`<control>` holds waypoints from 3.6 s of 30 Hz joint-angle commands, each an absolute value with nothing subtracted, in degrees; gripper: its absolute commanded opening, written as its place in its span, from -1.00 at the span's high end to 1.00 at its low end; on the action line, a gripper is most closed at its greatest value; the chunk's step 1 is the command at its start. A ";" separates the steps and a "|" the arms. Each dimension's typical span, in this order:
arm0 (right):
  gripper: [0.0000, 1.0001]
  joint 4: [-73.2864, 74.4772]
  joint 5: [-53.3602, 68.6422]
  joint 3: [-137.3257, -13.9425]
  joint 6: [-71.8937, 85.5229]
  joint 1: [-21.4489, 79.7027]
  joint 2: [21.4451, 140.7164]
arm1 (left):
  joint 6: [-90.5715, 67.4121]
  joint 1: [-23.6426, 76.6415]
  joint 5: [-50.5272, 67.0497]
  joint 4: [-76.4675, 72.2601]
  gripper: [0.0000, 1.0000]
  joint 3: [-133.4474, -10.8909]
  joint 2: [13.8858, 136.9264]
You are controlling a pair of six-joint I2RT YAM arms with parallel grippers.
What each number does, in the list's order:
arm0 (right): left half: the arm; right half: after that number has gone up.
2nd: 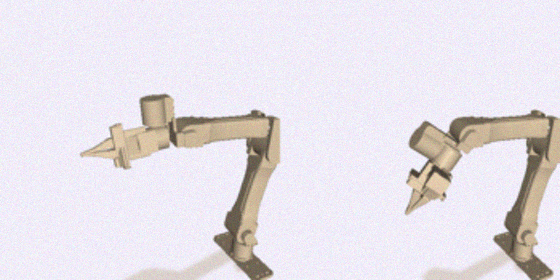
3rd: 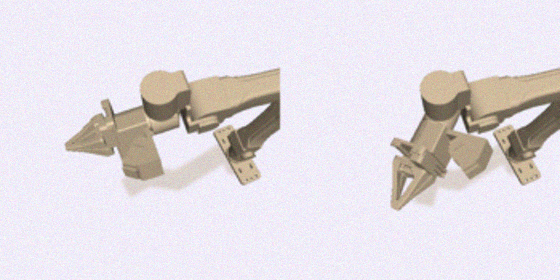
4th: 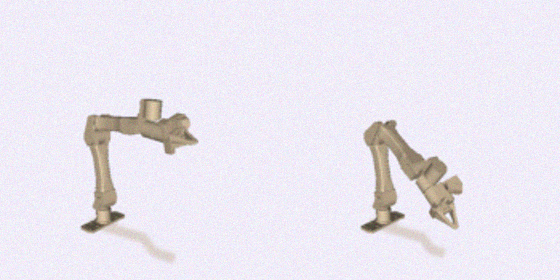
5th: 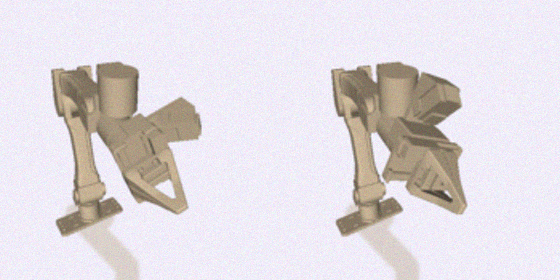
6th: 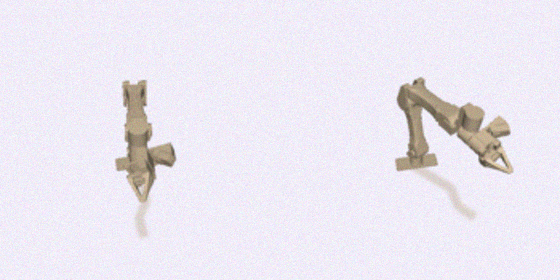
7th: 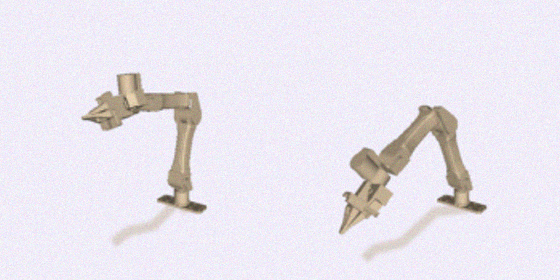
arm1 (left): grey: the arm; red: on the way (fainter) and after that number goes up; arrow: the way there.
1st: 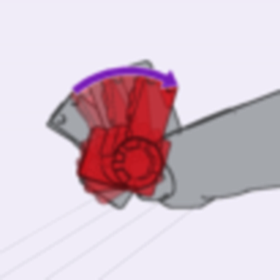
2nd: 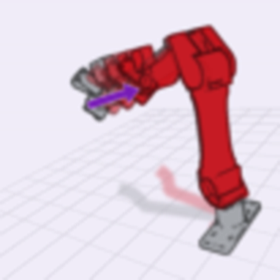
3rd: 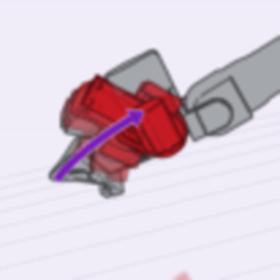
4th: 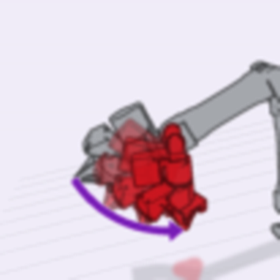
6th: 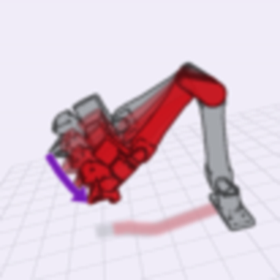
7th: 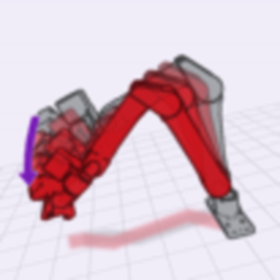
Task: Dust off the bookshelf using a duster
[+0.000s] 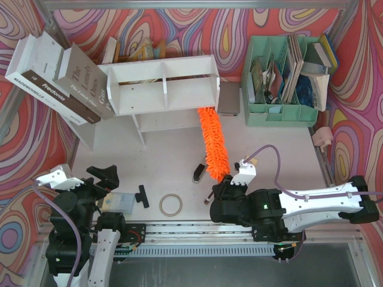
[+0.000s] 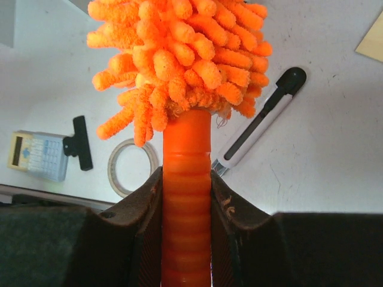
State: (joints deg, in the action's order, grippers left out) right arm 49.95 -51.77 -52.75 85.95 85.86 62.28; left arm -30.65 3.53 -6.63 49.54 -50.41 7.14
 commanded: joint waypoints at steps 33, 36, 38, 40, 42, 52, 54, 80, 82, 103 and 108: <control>1.00 12.11 -35.89 -48.29 48.62 85.96 71.60 | -30.77 3.08 -6.42 48.33 -0.97 -50.01 6.59; 1.00 13.37 -35.41 -45.48 48.16 86.00 67.87 | -30.77 3.08 -6.43 48.34 -0.96 -50.01 6.59; 1.00 15.00 -35.23 -43.98 47.68 86.09 64.68 | -30.84 3.08 -6.50 48.34 -0.97 -50.00 6.59; 1.00 18.18 -35.65 -43.44 47.49 86.21 62.41 | -30.84 3.08 -6.43 48.35 -0.97 -50.01 6.59; 1.00 22.08 -36.45 -43.25 46.87 86.75 60.23 | -30.77 3.08 -6.50 48.34 -0.97 -50.00 6.68; 1.00 31.98 -34.64 -44.65 42.34 87.14 53.70 | -30.85 3.08 -6.70 48.49 -0.97 -50.05 6.68; 1.00 33.16 -33.79 -44.44 43.30 87.41 53.17 | -30.84 3.08 -6.77 48.52 -0.97 -50.05 6.59; 1.00 46.83 -43.63 -50.94 51.75 95.19 50.86 | -31.03 3.08 -7.25 48.56 -0.97 -50.09 6.47; 1.00 44.55 -42.20 -48.58 52.25 95.19 52.57 | -30.98 3.08 -7.19 48.60 -0.97 -50.09 6.55; 1.00 38.57 -37.05 -47.82 45.78 95.73 50.10 | -30.94 3.08 -7.16 48.51 -0.97 -50.07 6.34; 1.00 38.71 -35.72 -47.35 47.70 95.91 50.64 | -30.98 3.08 -7.24 48.52 -0.97 -50.03 6.24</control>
State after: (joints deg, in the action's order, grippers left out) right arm 38.48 -34.81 -46.57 47.97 95.42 51.03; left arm -30.65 3.53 -6.87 49.56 -50.41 7.11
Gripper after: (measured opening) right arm 0.331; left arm 0.984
